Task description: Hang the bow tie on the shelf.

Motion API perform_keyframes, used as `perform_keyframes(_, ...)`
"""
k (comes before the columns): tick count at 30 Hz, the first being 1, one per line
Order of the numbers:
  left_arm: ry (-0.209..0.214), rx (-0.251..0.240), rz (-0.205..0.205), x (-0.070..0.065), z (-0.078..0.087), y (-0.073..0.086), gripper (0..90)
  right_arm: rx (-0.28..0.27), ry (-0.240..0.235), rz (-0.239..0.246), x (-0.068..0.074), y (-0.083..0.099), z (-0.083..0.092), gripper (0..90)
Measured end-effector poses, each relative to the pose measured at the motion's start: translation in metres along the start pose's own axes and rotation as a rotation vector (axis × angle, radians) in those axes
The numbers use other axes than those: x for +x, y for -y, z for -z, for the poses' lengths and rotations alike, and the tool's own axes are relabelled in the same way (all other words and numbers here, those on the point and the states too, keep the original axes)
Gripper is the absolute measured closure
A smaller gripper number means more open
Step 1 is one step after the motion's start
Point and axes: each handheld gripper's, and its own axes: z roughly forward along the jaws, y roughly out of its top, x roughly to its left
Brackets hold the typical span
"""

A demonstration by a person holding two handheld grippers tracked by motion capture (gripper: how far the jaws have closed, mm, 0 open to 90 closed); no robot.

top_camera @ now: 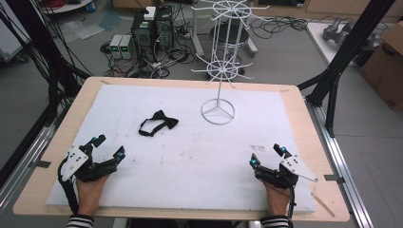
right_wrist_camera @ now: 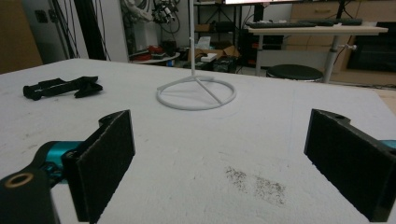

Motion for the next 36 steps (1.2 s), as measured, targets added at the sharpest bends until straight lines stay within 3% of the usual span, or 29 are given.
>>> perform_keyframes(23,-0.007,0.006,0.005,0.0,-0.001,0.0,16.3,-0.002,-0.001,0.013,0.0,0.0,0.0,7.5)
perform_keyframes(32,-0.024,0.066,0.003,0.0,-0.007,-0.004,15.5,-0.002,0.001,0.008,0.0,0.0,0.0,7.5)
perform_keyframes(36,0.011,0.081,-0.005,0.0,-0.011,-0.014,15.7,0.001,-0.007,0.009,0.0,0.0,0.0,7.5)
